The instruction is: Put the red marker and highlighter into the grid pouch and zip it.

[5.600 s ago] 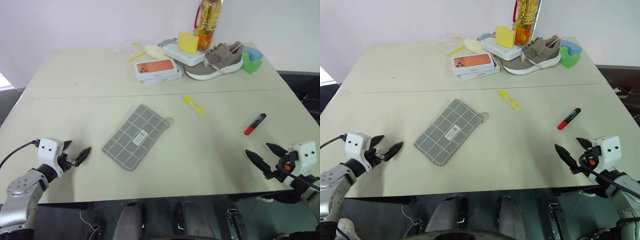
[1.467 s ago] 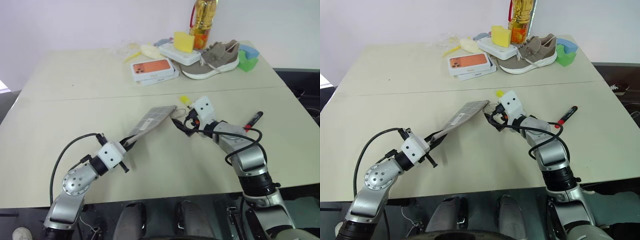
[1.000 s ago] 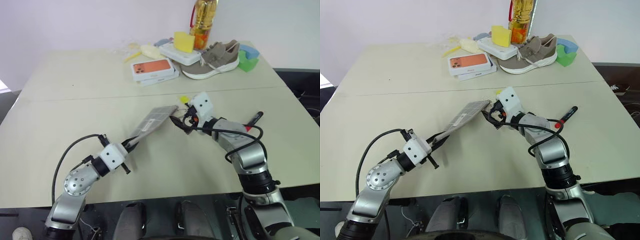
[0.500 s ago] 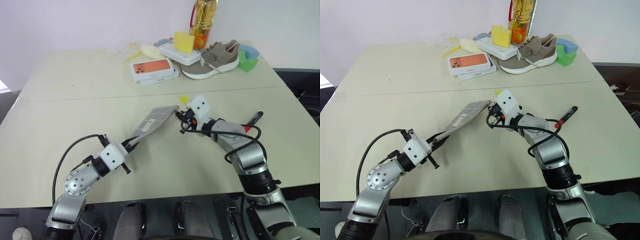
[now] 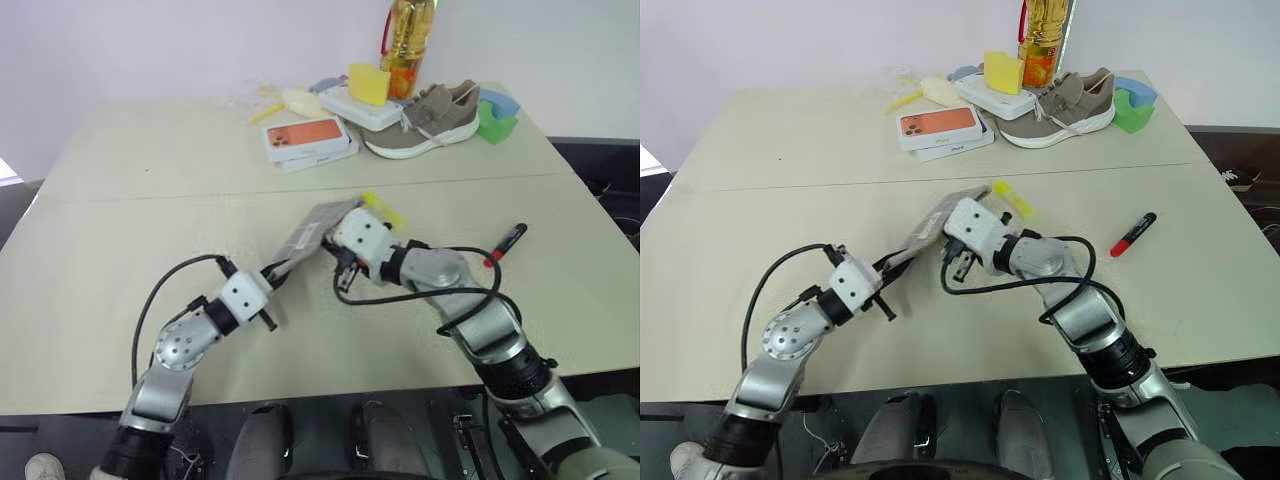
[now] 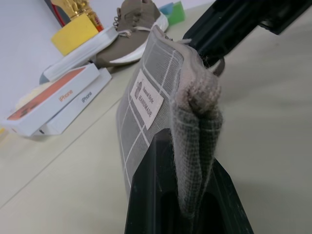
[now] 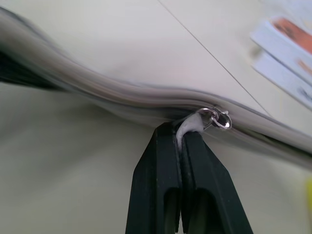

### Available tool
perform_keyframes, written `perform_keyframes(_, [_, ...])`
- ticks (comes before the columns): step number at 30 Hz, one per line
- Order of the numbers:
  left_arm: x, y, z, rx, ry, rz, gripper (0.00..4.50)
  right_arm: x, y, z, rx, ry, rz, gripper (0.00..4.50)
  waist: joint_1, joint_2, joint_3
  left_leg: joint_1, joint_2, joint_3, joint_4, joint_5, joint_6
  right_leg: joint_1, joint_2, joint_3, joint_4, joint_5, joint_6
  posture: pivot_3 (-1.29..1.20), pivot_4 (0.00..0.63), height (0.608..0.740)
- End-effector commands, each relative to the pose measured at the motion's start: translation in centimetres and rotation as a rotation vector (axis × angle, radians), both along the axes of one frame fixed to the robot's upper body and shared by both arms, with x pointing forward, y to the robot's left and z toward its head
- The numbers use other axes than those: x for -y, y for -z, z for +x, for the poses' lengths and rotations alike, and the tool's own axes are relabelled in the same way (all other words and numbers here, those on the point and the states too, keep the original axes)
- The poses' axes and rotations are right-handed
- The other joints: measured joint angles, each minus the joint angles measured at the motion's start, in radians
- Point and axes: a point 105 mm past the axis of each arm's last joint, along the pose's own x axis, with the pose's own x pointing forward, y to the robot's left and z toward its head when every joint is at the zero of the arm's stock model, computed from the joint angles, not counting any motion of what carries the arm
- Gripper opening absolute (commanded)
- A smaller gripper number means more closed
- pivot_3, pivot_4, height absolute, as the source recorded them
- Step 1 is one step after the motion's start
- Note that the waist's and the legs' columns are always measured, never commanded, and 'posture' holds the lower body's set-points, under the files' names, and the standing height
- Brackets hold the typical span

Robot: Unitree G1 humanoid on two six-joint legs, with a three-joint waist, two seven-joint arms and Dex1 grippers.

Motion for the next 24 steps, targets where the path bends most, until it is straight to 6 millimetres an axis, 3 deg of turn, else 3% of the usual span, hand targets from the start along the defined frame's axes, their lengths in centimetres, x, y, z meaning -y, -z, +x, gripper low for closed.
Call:
perform_keyframes(1, [1.1,-0.8,0.4,0.038,0.015,-0.017,0.0,-2.1,-1.6,-1.8,0.055,-0.116,0.002,0.06,0.0,0.0,0.0,0.0,0.0,0.0,0.0,0.0,0.0,0.0,0.0,0.0,0.0,0.0,0.0,0.0,0.15,0.74])
perform_keyframes(6, [2.0,-1.0,1.0,0.045,0.017,-0.03,0.0,-3.6,-1.6,-3.0,0.067,-0.207,-0.033,0.06,-0.001,0.0,0.0,0.0,0.0,0.0,0.0,0.0,0.0,0.0,0.0,0.0,0.0,0.0,0.0,0.0,0.15,0.74])
perform_keyframes(14, [2.4,-1.5,1.7,0.051,-0.005,-0.071,0.0,-3.7,-1.1,-3.2,0.076,-0.244,-0.094,0.06,0.0,0.0,0.0,0.0,0.0,-0.001,0.001,0.0,0.0,0.001,0.0,-0.001,0.0,0.0,0.0,0.0,0.15,0.74])
perform_keyframes(17, [2.1,-1.5,1.9,0.051,-0.026,-0.075,0.0,-3.3,-1.2,-3.2,0.052,-0.24,-0.08,0.92,-0.001,0.0,0.0,0.0,0.0,-0.001,0.001,0.0,0.0,0.001,0.0,-0.001,0.0,0.0,0.0,0.0,0.15,0.74])
perform_keyframes(18, [1.9,-1.5,2.0,0.051,-0.037,-0.08,0.0,-3.0,-1.3,-3.1,0.051,-0.227,-0.075,1.4,-0.001,0.0,0.0,0.0,0.0,-0.001,0.001,0.0,0.0,0.001,0.0,-0.001,0.0,0.0,0.0,0.0,0.15,0.74])
perform_keyframes(20, [1.5,-1.7,2.1,0.052,-0.052,-0.09,0.0,-1.1,-1.5,-1.8,0.063,-0.13,-0.067,2.45,0.002,0.0,0.0,0.0,0.0,-0.001,0.001,0.0,0.0,0.001,0.0,-0.001,0.0,0.0,0.0,0.0,0.15,0.74])
perform_keyframes(23, [0.3,-1.6,2.5,0.008,-0.087,-0.117,0.0,3.2,-1.1,0.1,0.029,0.052,-0.061,3.98,0.013,-0.001,0.0,0.0,-0.001,-0.001,0.002,0.0,0.0,0.002,-0.001,-0.001,0.0,0.0,0.0,0.0,0.15,0.74])
perform_keyframes(24, [-0.1,-1.5,2.7,-0.008,-0.1,-0.117,0.0,4.4,-0.9,0.6,0.012,0.107,-0.049,3.98,0.016,-0.001,0.0,0.0,-0.001,-0.001,0.002,0.0,0.0,0.002,-0.001,-0.001,0.0,0.0,0.0,0.0,0.15,0.74])
